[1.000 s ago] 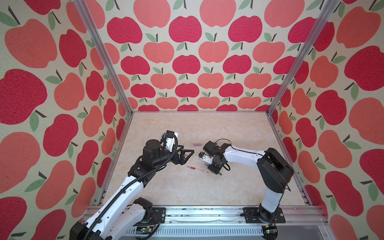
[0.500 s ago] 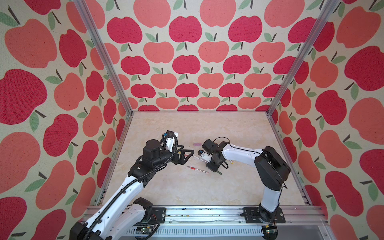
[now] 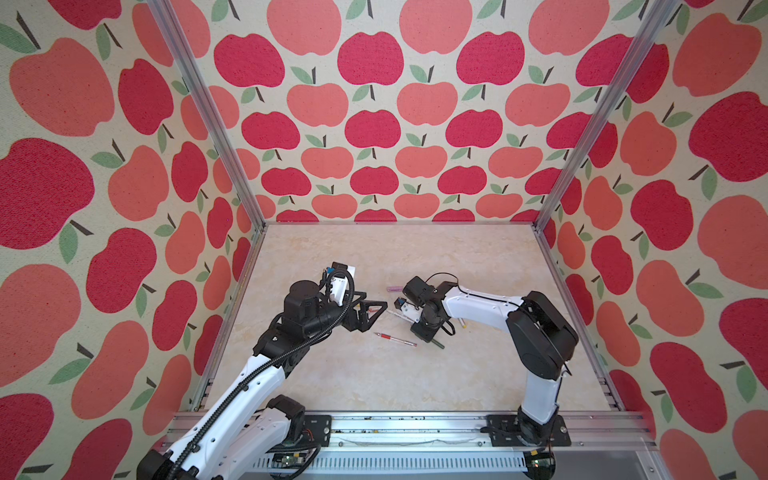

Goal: Insert the pens into the pen caps
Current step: 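Close right gripper on the green pen barrel and lift it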

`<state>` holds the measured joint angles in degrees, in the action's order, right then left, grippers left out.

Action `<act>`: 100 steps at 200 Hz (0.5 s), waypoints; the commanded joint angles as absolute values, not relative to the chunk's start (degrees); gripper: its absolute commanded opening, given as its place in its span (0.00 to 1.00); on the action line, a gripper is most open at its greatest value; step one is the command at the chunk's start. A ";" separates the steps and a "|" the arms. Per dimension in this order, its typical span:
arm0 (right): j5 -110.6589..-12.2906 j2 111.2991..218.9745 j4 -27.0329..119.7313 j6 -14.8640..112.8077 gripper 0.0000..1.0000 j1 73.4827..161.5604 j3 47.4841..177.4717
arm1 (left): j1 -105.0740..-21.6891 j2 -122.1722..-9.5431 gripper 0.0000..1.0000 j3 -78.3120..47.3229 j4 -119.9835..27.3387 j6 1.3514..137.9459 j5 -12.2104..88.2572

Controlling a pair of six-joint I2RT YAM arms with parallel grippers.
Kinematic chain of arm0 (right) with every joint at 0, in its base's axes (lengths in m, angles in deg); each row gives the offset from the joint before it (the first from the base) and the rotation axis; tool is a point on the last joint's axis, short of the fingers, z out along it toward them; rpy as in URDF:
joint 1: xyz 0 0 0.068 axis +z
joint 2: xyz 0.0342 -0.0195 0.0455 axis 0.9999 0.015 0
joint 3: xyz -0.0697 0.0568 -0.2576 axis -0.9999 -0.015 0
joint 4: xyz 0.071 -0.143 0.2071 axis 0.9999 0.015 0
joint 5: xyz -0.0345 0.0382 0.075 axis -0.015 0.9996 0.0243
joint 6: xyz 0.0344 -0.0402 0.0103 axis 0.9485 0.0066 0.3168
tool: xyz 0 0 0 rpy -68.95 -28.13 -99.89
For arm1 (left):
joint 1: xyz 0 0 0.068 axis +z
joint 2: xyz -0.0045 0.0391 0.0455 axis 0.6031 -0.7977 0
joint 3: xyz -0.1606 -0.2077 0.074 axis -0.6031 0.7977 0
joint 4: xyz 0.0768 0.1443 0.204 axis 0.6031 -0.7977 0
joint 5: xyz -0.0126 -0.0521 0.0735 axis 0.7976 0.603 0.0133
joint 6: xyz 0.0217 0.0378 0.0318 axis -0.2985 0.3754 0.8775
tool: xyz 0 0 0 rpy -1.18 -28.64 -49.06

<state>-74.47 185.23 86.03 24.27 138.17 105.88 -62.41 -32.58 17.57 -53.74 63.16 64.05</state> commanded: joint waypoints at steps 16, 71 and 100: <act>-74.52 186.76 83.47 25.47 0.09 137.57 103.30 | -62.47 -33.88 0.99 15.52 -53.21 63.65 64.00; -72.03 180.07 83.72 27.29 0.09 136.63 103.82 | -62.45 -34.95 0.99 15.55 -50.13 62.78 63.83; -69.22 176.18 83.24 29.01 0.09 135.09 104.09 | -62.49 -34.79 1.00 15.98 -49.22 62.17 63.90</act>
